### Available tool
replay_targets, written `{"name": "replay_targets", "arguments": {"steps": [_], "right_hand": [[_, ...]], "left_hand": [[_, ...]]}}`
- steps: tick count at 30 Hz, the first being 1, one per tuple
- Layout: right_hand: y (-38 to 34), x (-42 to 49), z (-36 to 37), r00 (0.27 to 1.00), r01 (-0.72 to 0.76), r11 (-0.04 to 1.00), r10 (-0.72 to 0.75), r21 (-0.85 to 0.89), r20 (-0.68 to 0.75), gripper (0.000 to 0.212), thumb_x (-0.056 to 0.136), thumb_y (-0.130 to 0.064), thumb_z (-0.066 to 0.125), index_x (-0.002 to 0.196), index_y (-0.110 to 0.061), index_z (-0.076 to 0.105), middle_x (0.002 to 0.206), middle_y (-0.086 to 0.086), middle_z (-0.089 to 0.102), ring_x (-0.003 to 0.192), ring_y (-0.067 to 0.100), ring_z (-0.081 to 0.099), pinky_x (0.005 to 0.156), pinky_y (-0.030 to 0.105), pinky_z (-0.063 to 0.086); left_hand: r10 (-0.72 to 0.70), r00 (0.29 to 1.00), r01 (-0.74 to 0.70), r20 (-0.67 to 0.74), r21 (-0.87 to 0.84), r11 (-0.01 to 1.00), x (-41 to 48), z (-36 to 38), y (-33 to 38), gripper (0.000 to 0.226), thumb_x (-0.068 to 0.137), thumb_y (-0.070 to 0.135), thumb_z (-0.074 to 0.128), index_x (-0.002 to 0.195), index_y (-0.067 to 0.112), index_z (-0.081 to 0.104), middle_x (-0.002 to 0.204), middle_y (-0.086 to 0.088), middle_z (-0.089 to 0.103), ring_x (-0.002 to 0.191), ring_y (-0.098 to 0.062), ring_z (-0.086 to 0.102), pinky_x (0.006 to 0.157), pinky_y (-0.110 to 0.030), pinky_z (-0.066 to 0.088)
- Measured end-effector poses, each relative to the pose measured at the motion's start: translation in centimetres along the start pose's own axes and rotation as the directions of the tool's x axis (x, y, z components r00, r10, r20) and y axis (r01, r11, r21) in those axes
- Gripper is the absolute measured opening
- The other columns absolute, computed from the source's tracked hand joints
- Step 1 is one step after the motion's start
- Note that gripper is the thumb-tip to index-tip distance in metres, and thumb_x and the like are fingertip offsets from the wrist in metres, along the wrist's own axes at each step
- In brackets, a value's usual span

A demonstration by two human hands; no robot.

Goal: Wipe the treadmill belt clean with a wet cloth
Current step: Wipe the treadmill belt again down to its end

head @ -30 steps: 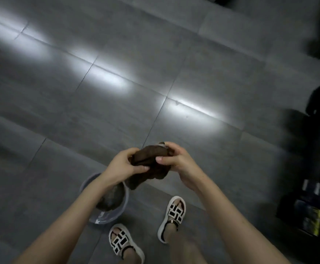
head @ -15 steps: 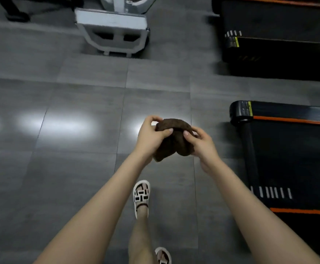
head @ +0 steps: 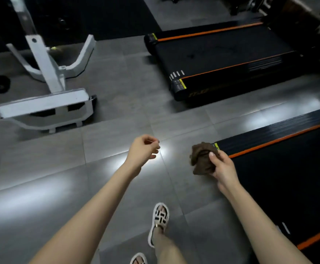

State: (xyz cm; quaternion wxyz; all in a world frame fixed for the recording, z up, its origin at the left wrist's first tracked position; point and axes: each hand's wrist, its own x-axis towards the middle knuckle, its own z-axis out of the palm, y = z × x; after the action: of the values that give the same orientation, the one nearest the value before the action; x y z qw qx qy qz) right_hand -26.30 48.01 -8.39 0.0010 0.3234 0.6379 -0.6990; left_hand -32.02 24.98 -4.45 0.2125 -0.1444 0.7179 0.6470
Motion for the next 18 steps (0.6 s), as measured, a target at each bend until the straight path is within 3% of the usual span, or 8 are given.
{"name": "replay_targets", "arguments": {"steps": [3,8,14,18], "right_hand": [[-3.7,7.0,0.1,0.994,-0.014,1.0,0.012,-0.016,-0.108,0.018,0.095,-0.011,0.052,0.111,-0.005,0.058,0.107,0.016,0.062,0.1,0.028,0.06,0.092,0.047,0.048],[-9.3,18.3,0.9,0.979,-0.041,0.999,0.036,-0.021,-0.201,0.01,0.095,-0.01,0.053,0.09,-0.014,0.06,0.098,0.016,0.063,0.085,0.025,0.062,0.081,0.041,0.05],[-15.1,31.2,4.1,0.961,-0.086,0.996,0.082,-0.004,-0.263,0.01,0.095,-0.012,0.052,0.099,-0.011,0.062,0.098,0.013,0.066,0.091,0.027,0.062,0.08,0.042,0.052],[-18.1,40.7,7.3,0.951,-0.106,0.992,0.121,0.066,-0.284,0.012,0.095,-0.01,0.052,0.102,-0.007,0.061,0.099,0.015,0.065,0.091,0.027,0.062,0.075,0.037,0.051]], "left_hand": [[0.04,0.999,-0.04,0.004,0.065,0.997,7.5,0.5,4.3,0.01,0.093,0.007,0.051,0.087,0.008,0.06,0.078,-0.007,0.063,0.068,-0.018,0.057,0.066,-0.029,0.048],[0.101,0.995,-0.099,-0.002,0.166,0.981,20.1,1.9,11.4,0.01,0.093,0.009,0.051,0.088,0.008,0.06,0.076,-0.004,0.064,0.07,-0.019,0.058,0.07,-0.032,0.048],[0.146,0.989,-0.143,0.003,0.237,0.961,34.7,3.2,17.2,0.017,0.091,0.012,0.052,0.077,0.019,0.06,0.075,0.0,0.066,0.074,-0.022,0.06,0.076,-0.037,0.051],[0.171,0.985,-0.175,0.037,0.299,0.938,46.0,4.6,20.4,0.023,0.091,0.012,0.053,0.071,0.023,0.056,0.081,-0.007,0.067,0.077,-0.025,0.059,0.075,-0.036,0.049]]}}
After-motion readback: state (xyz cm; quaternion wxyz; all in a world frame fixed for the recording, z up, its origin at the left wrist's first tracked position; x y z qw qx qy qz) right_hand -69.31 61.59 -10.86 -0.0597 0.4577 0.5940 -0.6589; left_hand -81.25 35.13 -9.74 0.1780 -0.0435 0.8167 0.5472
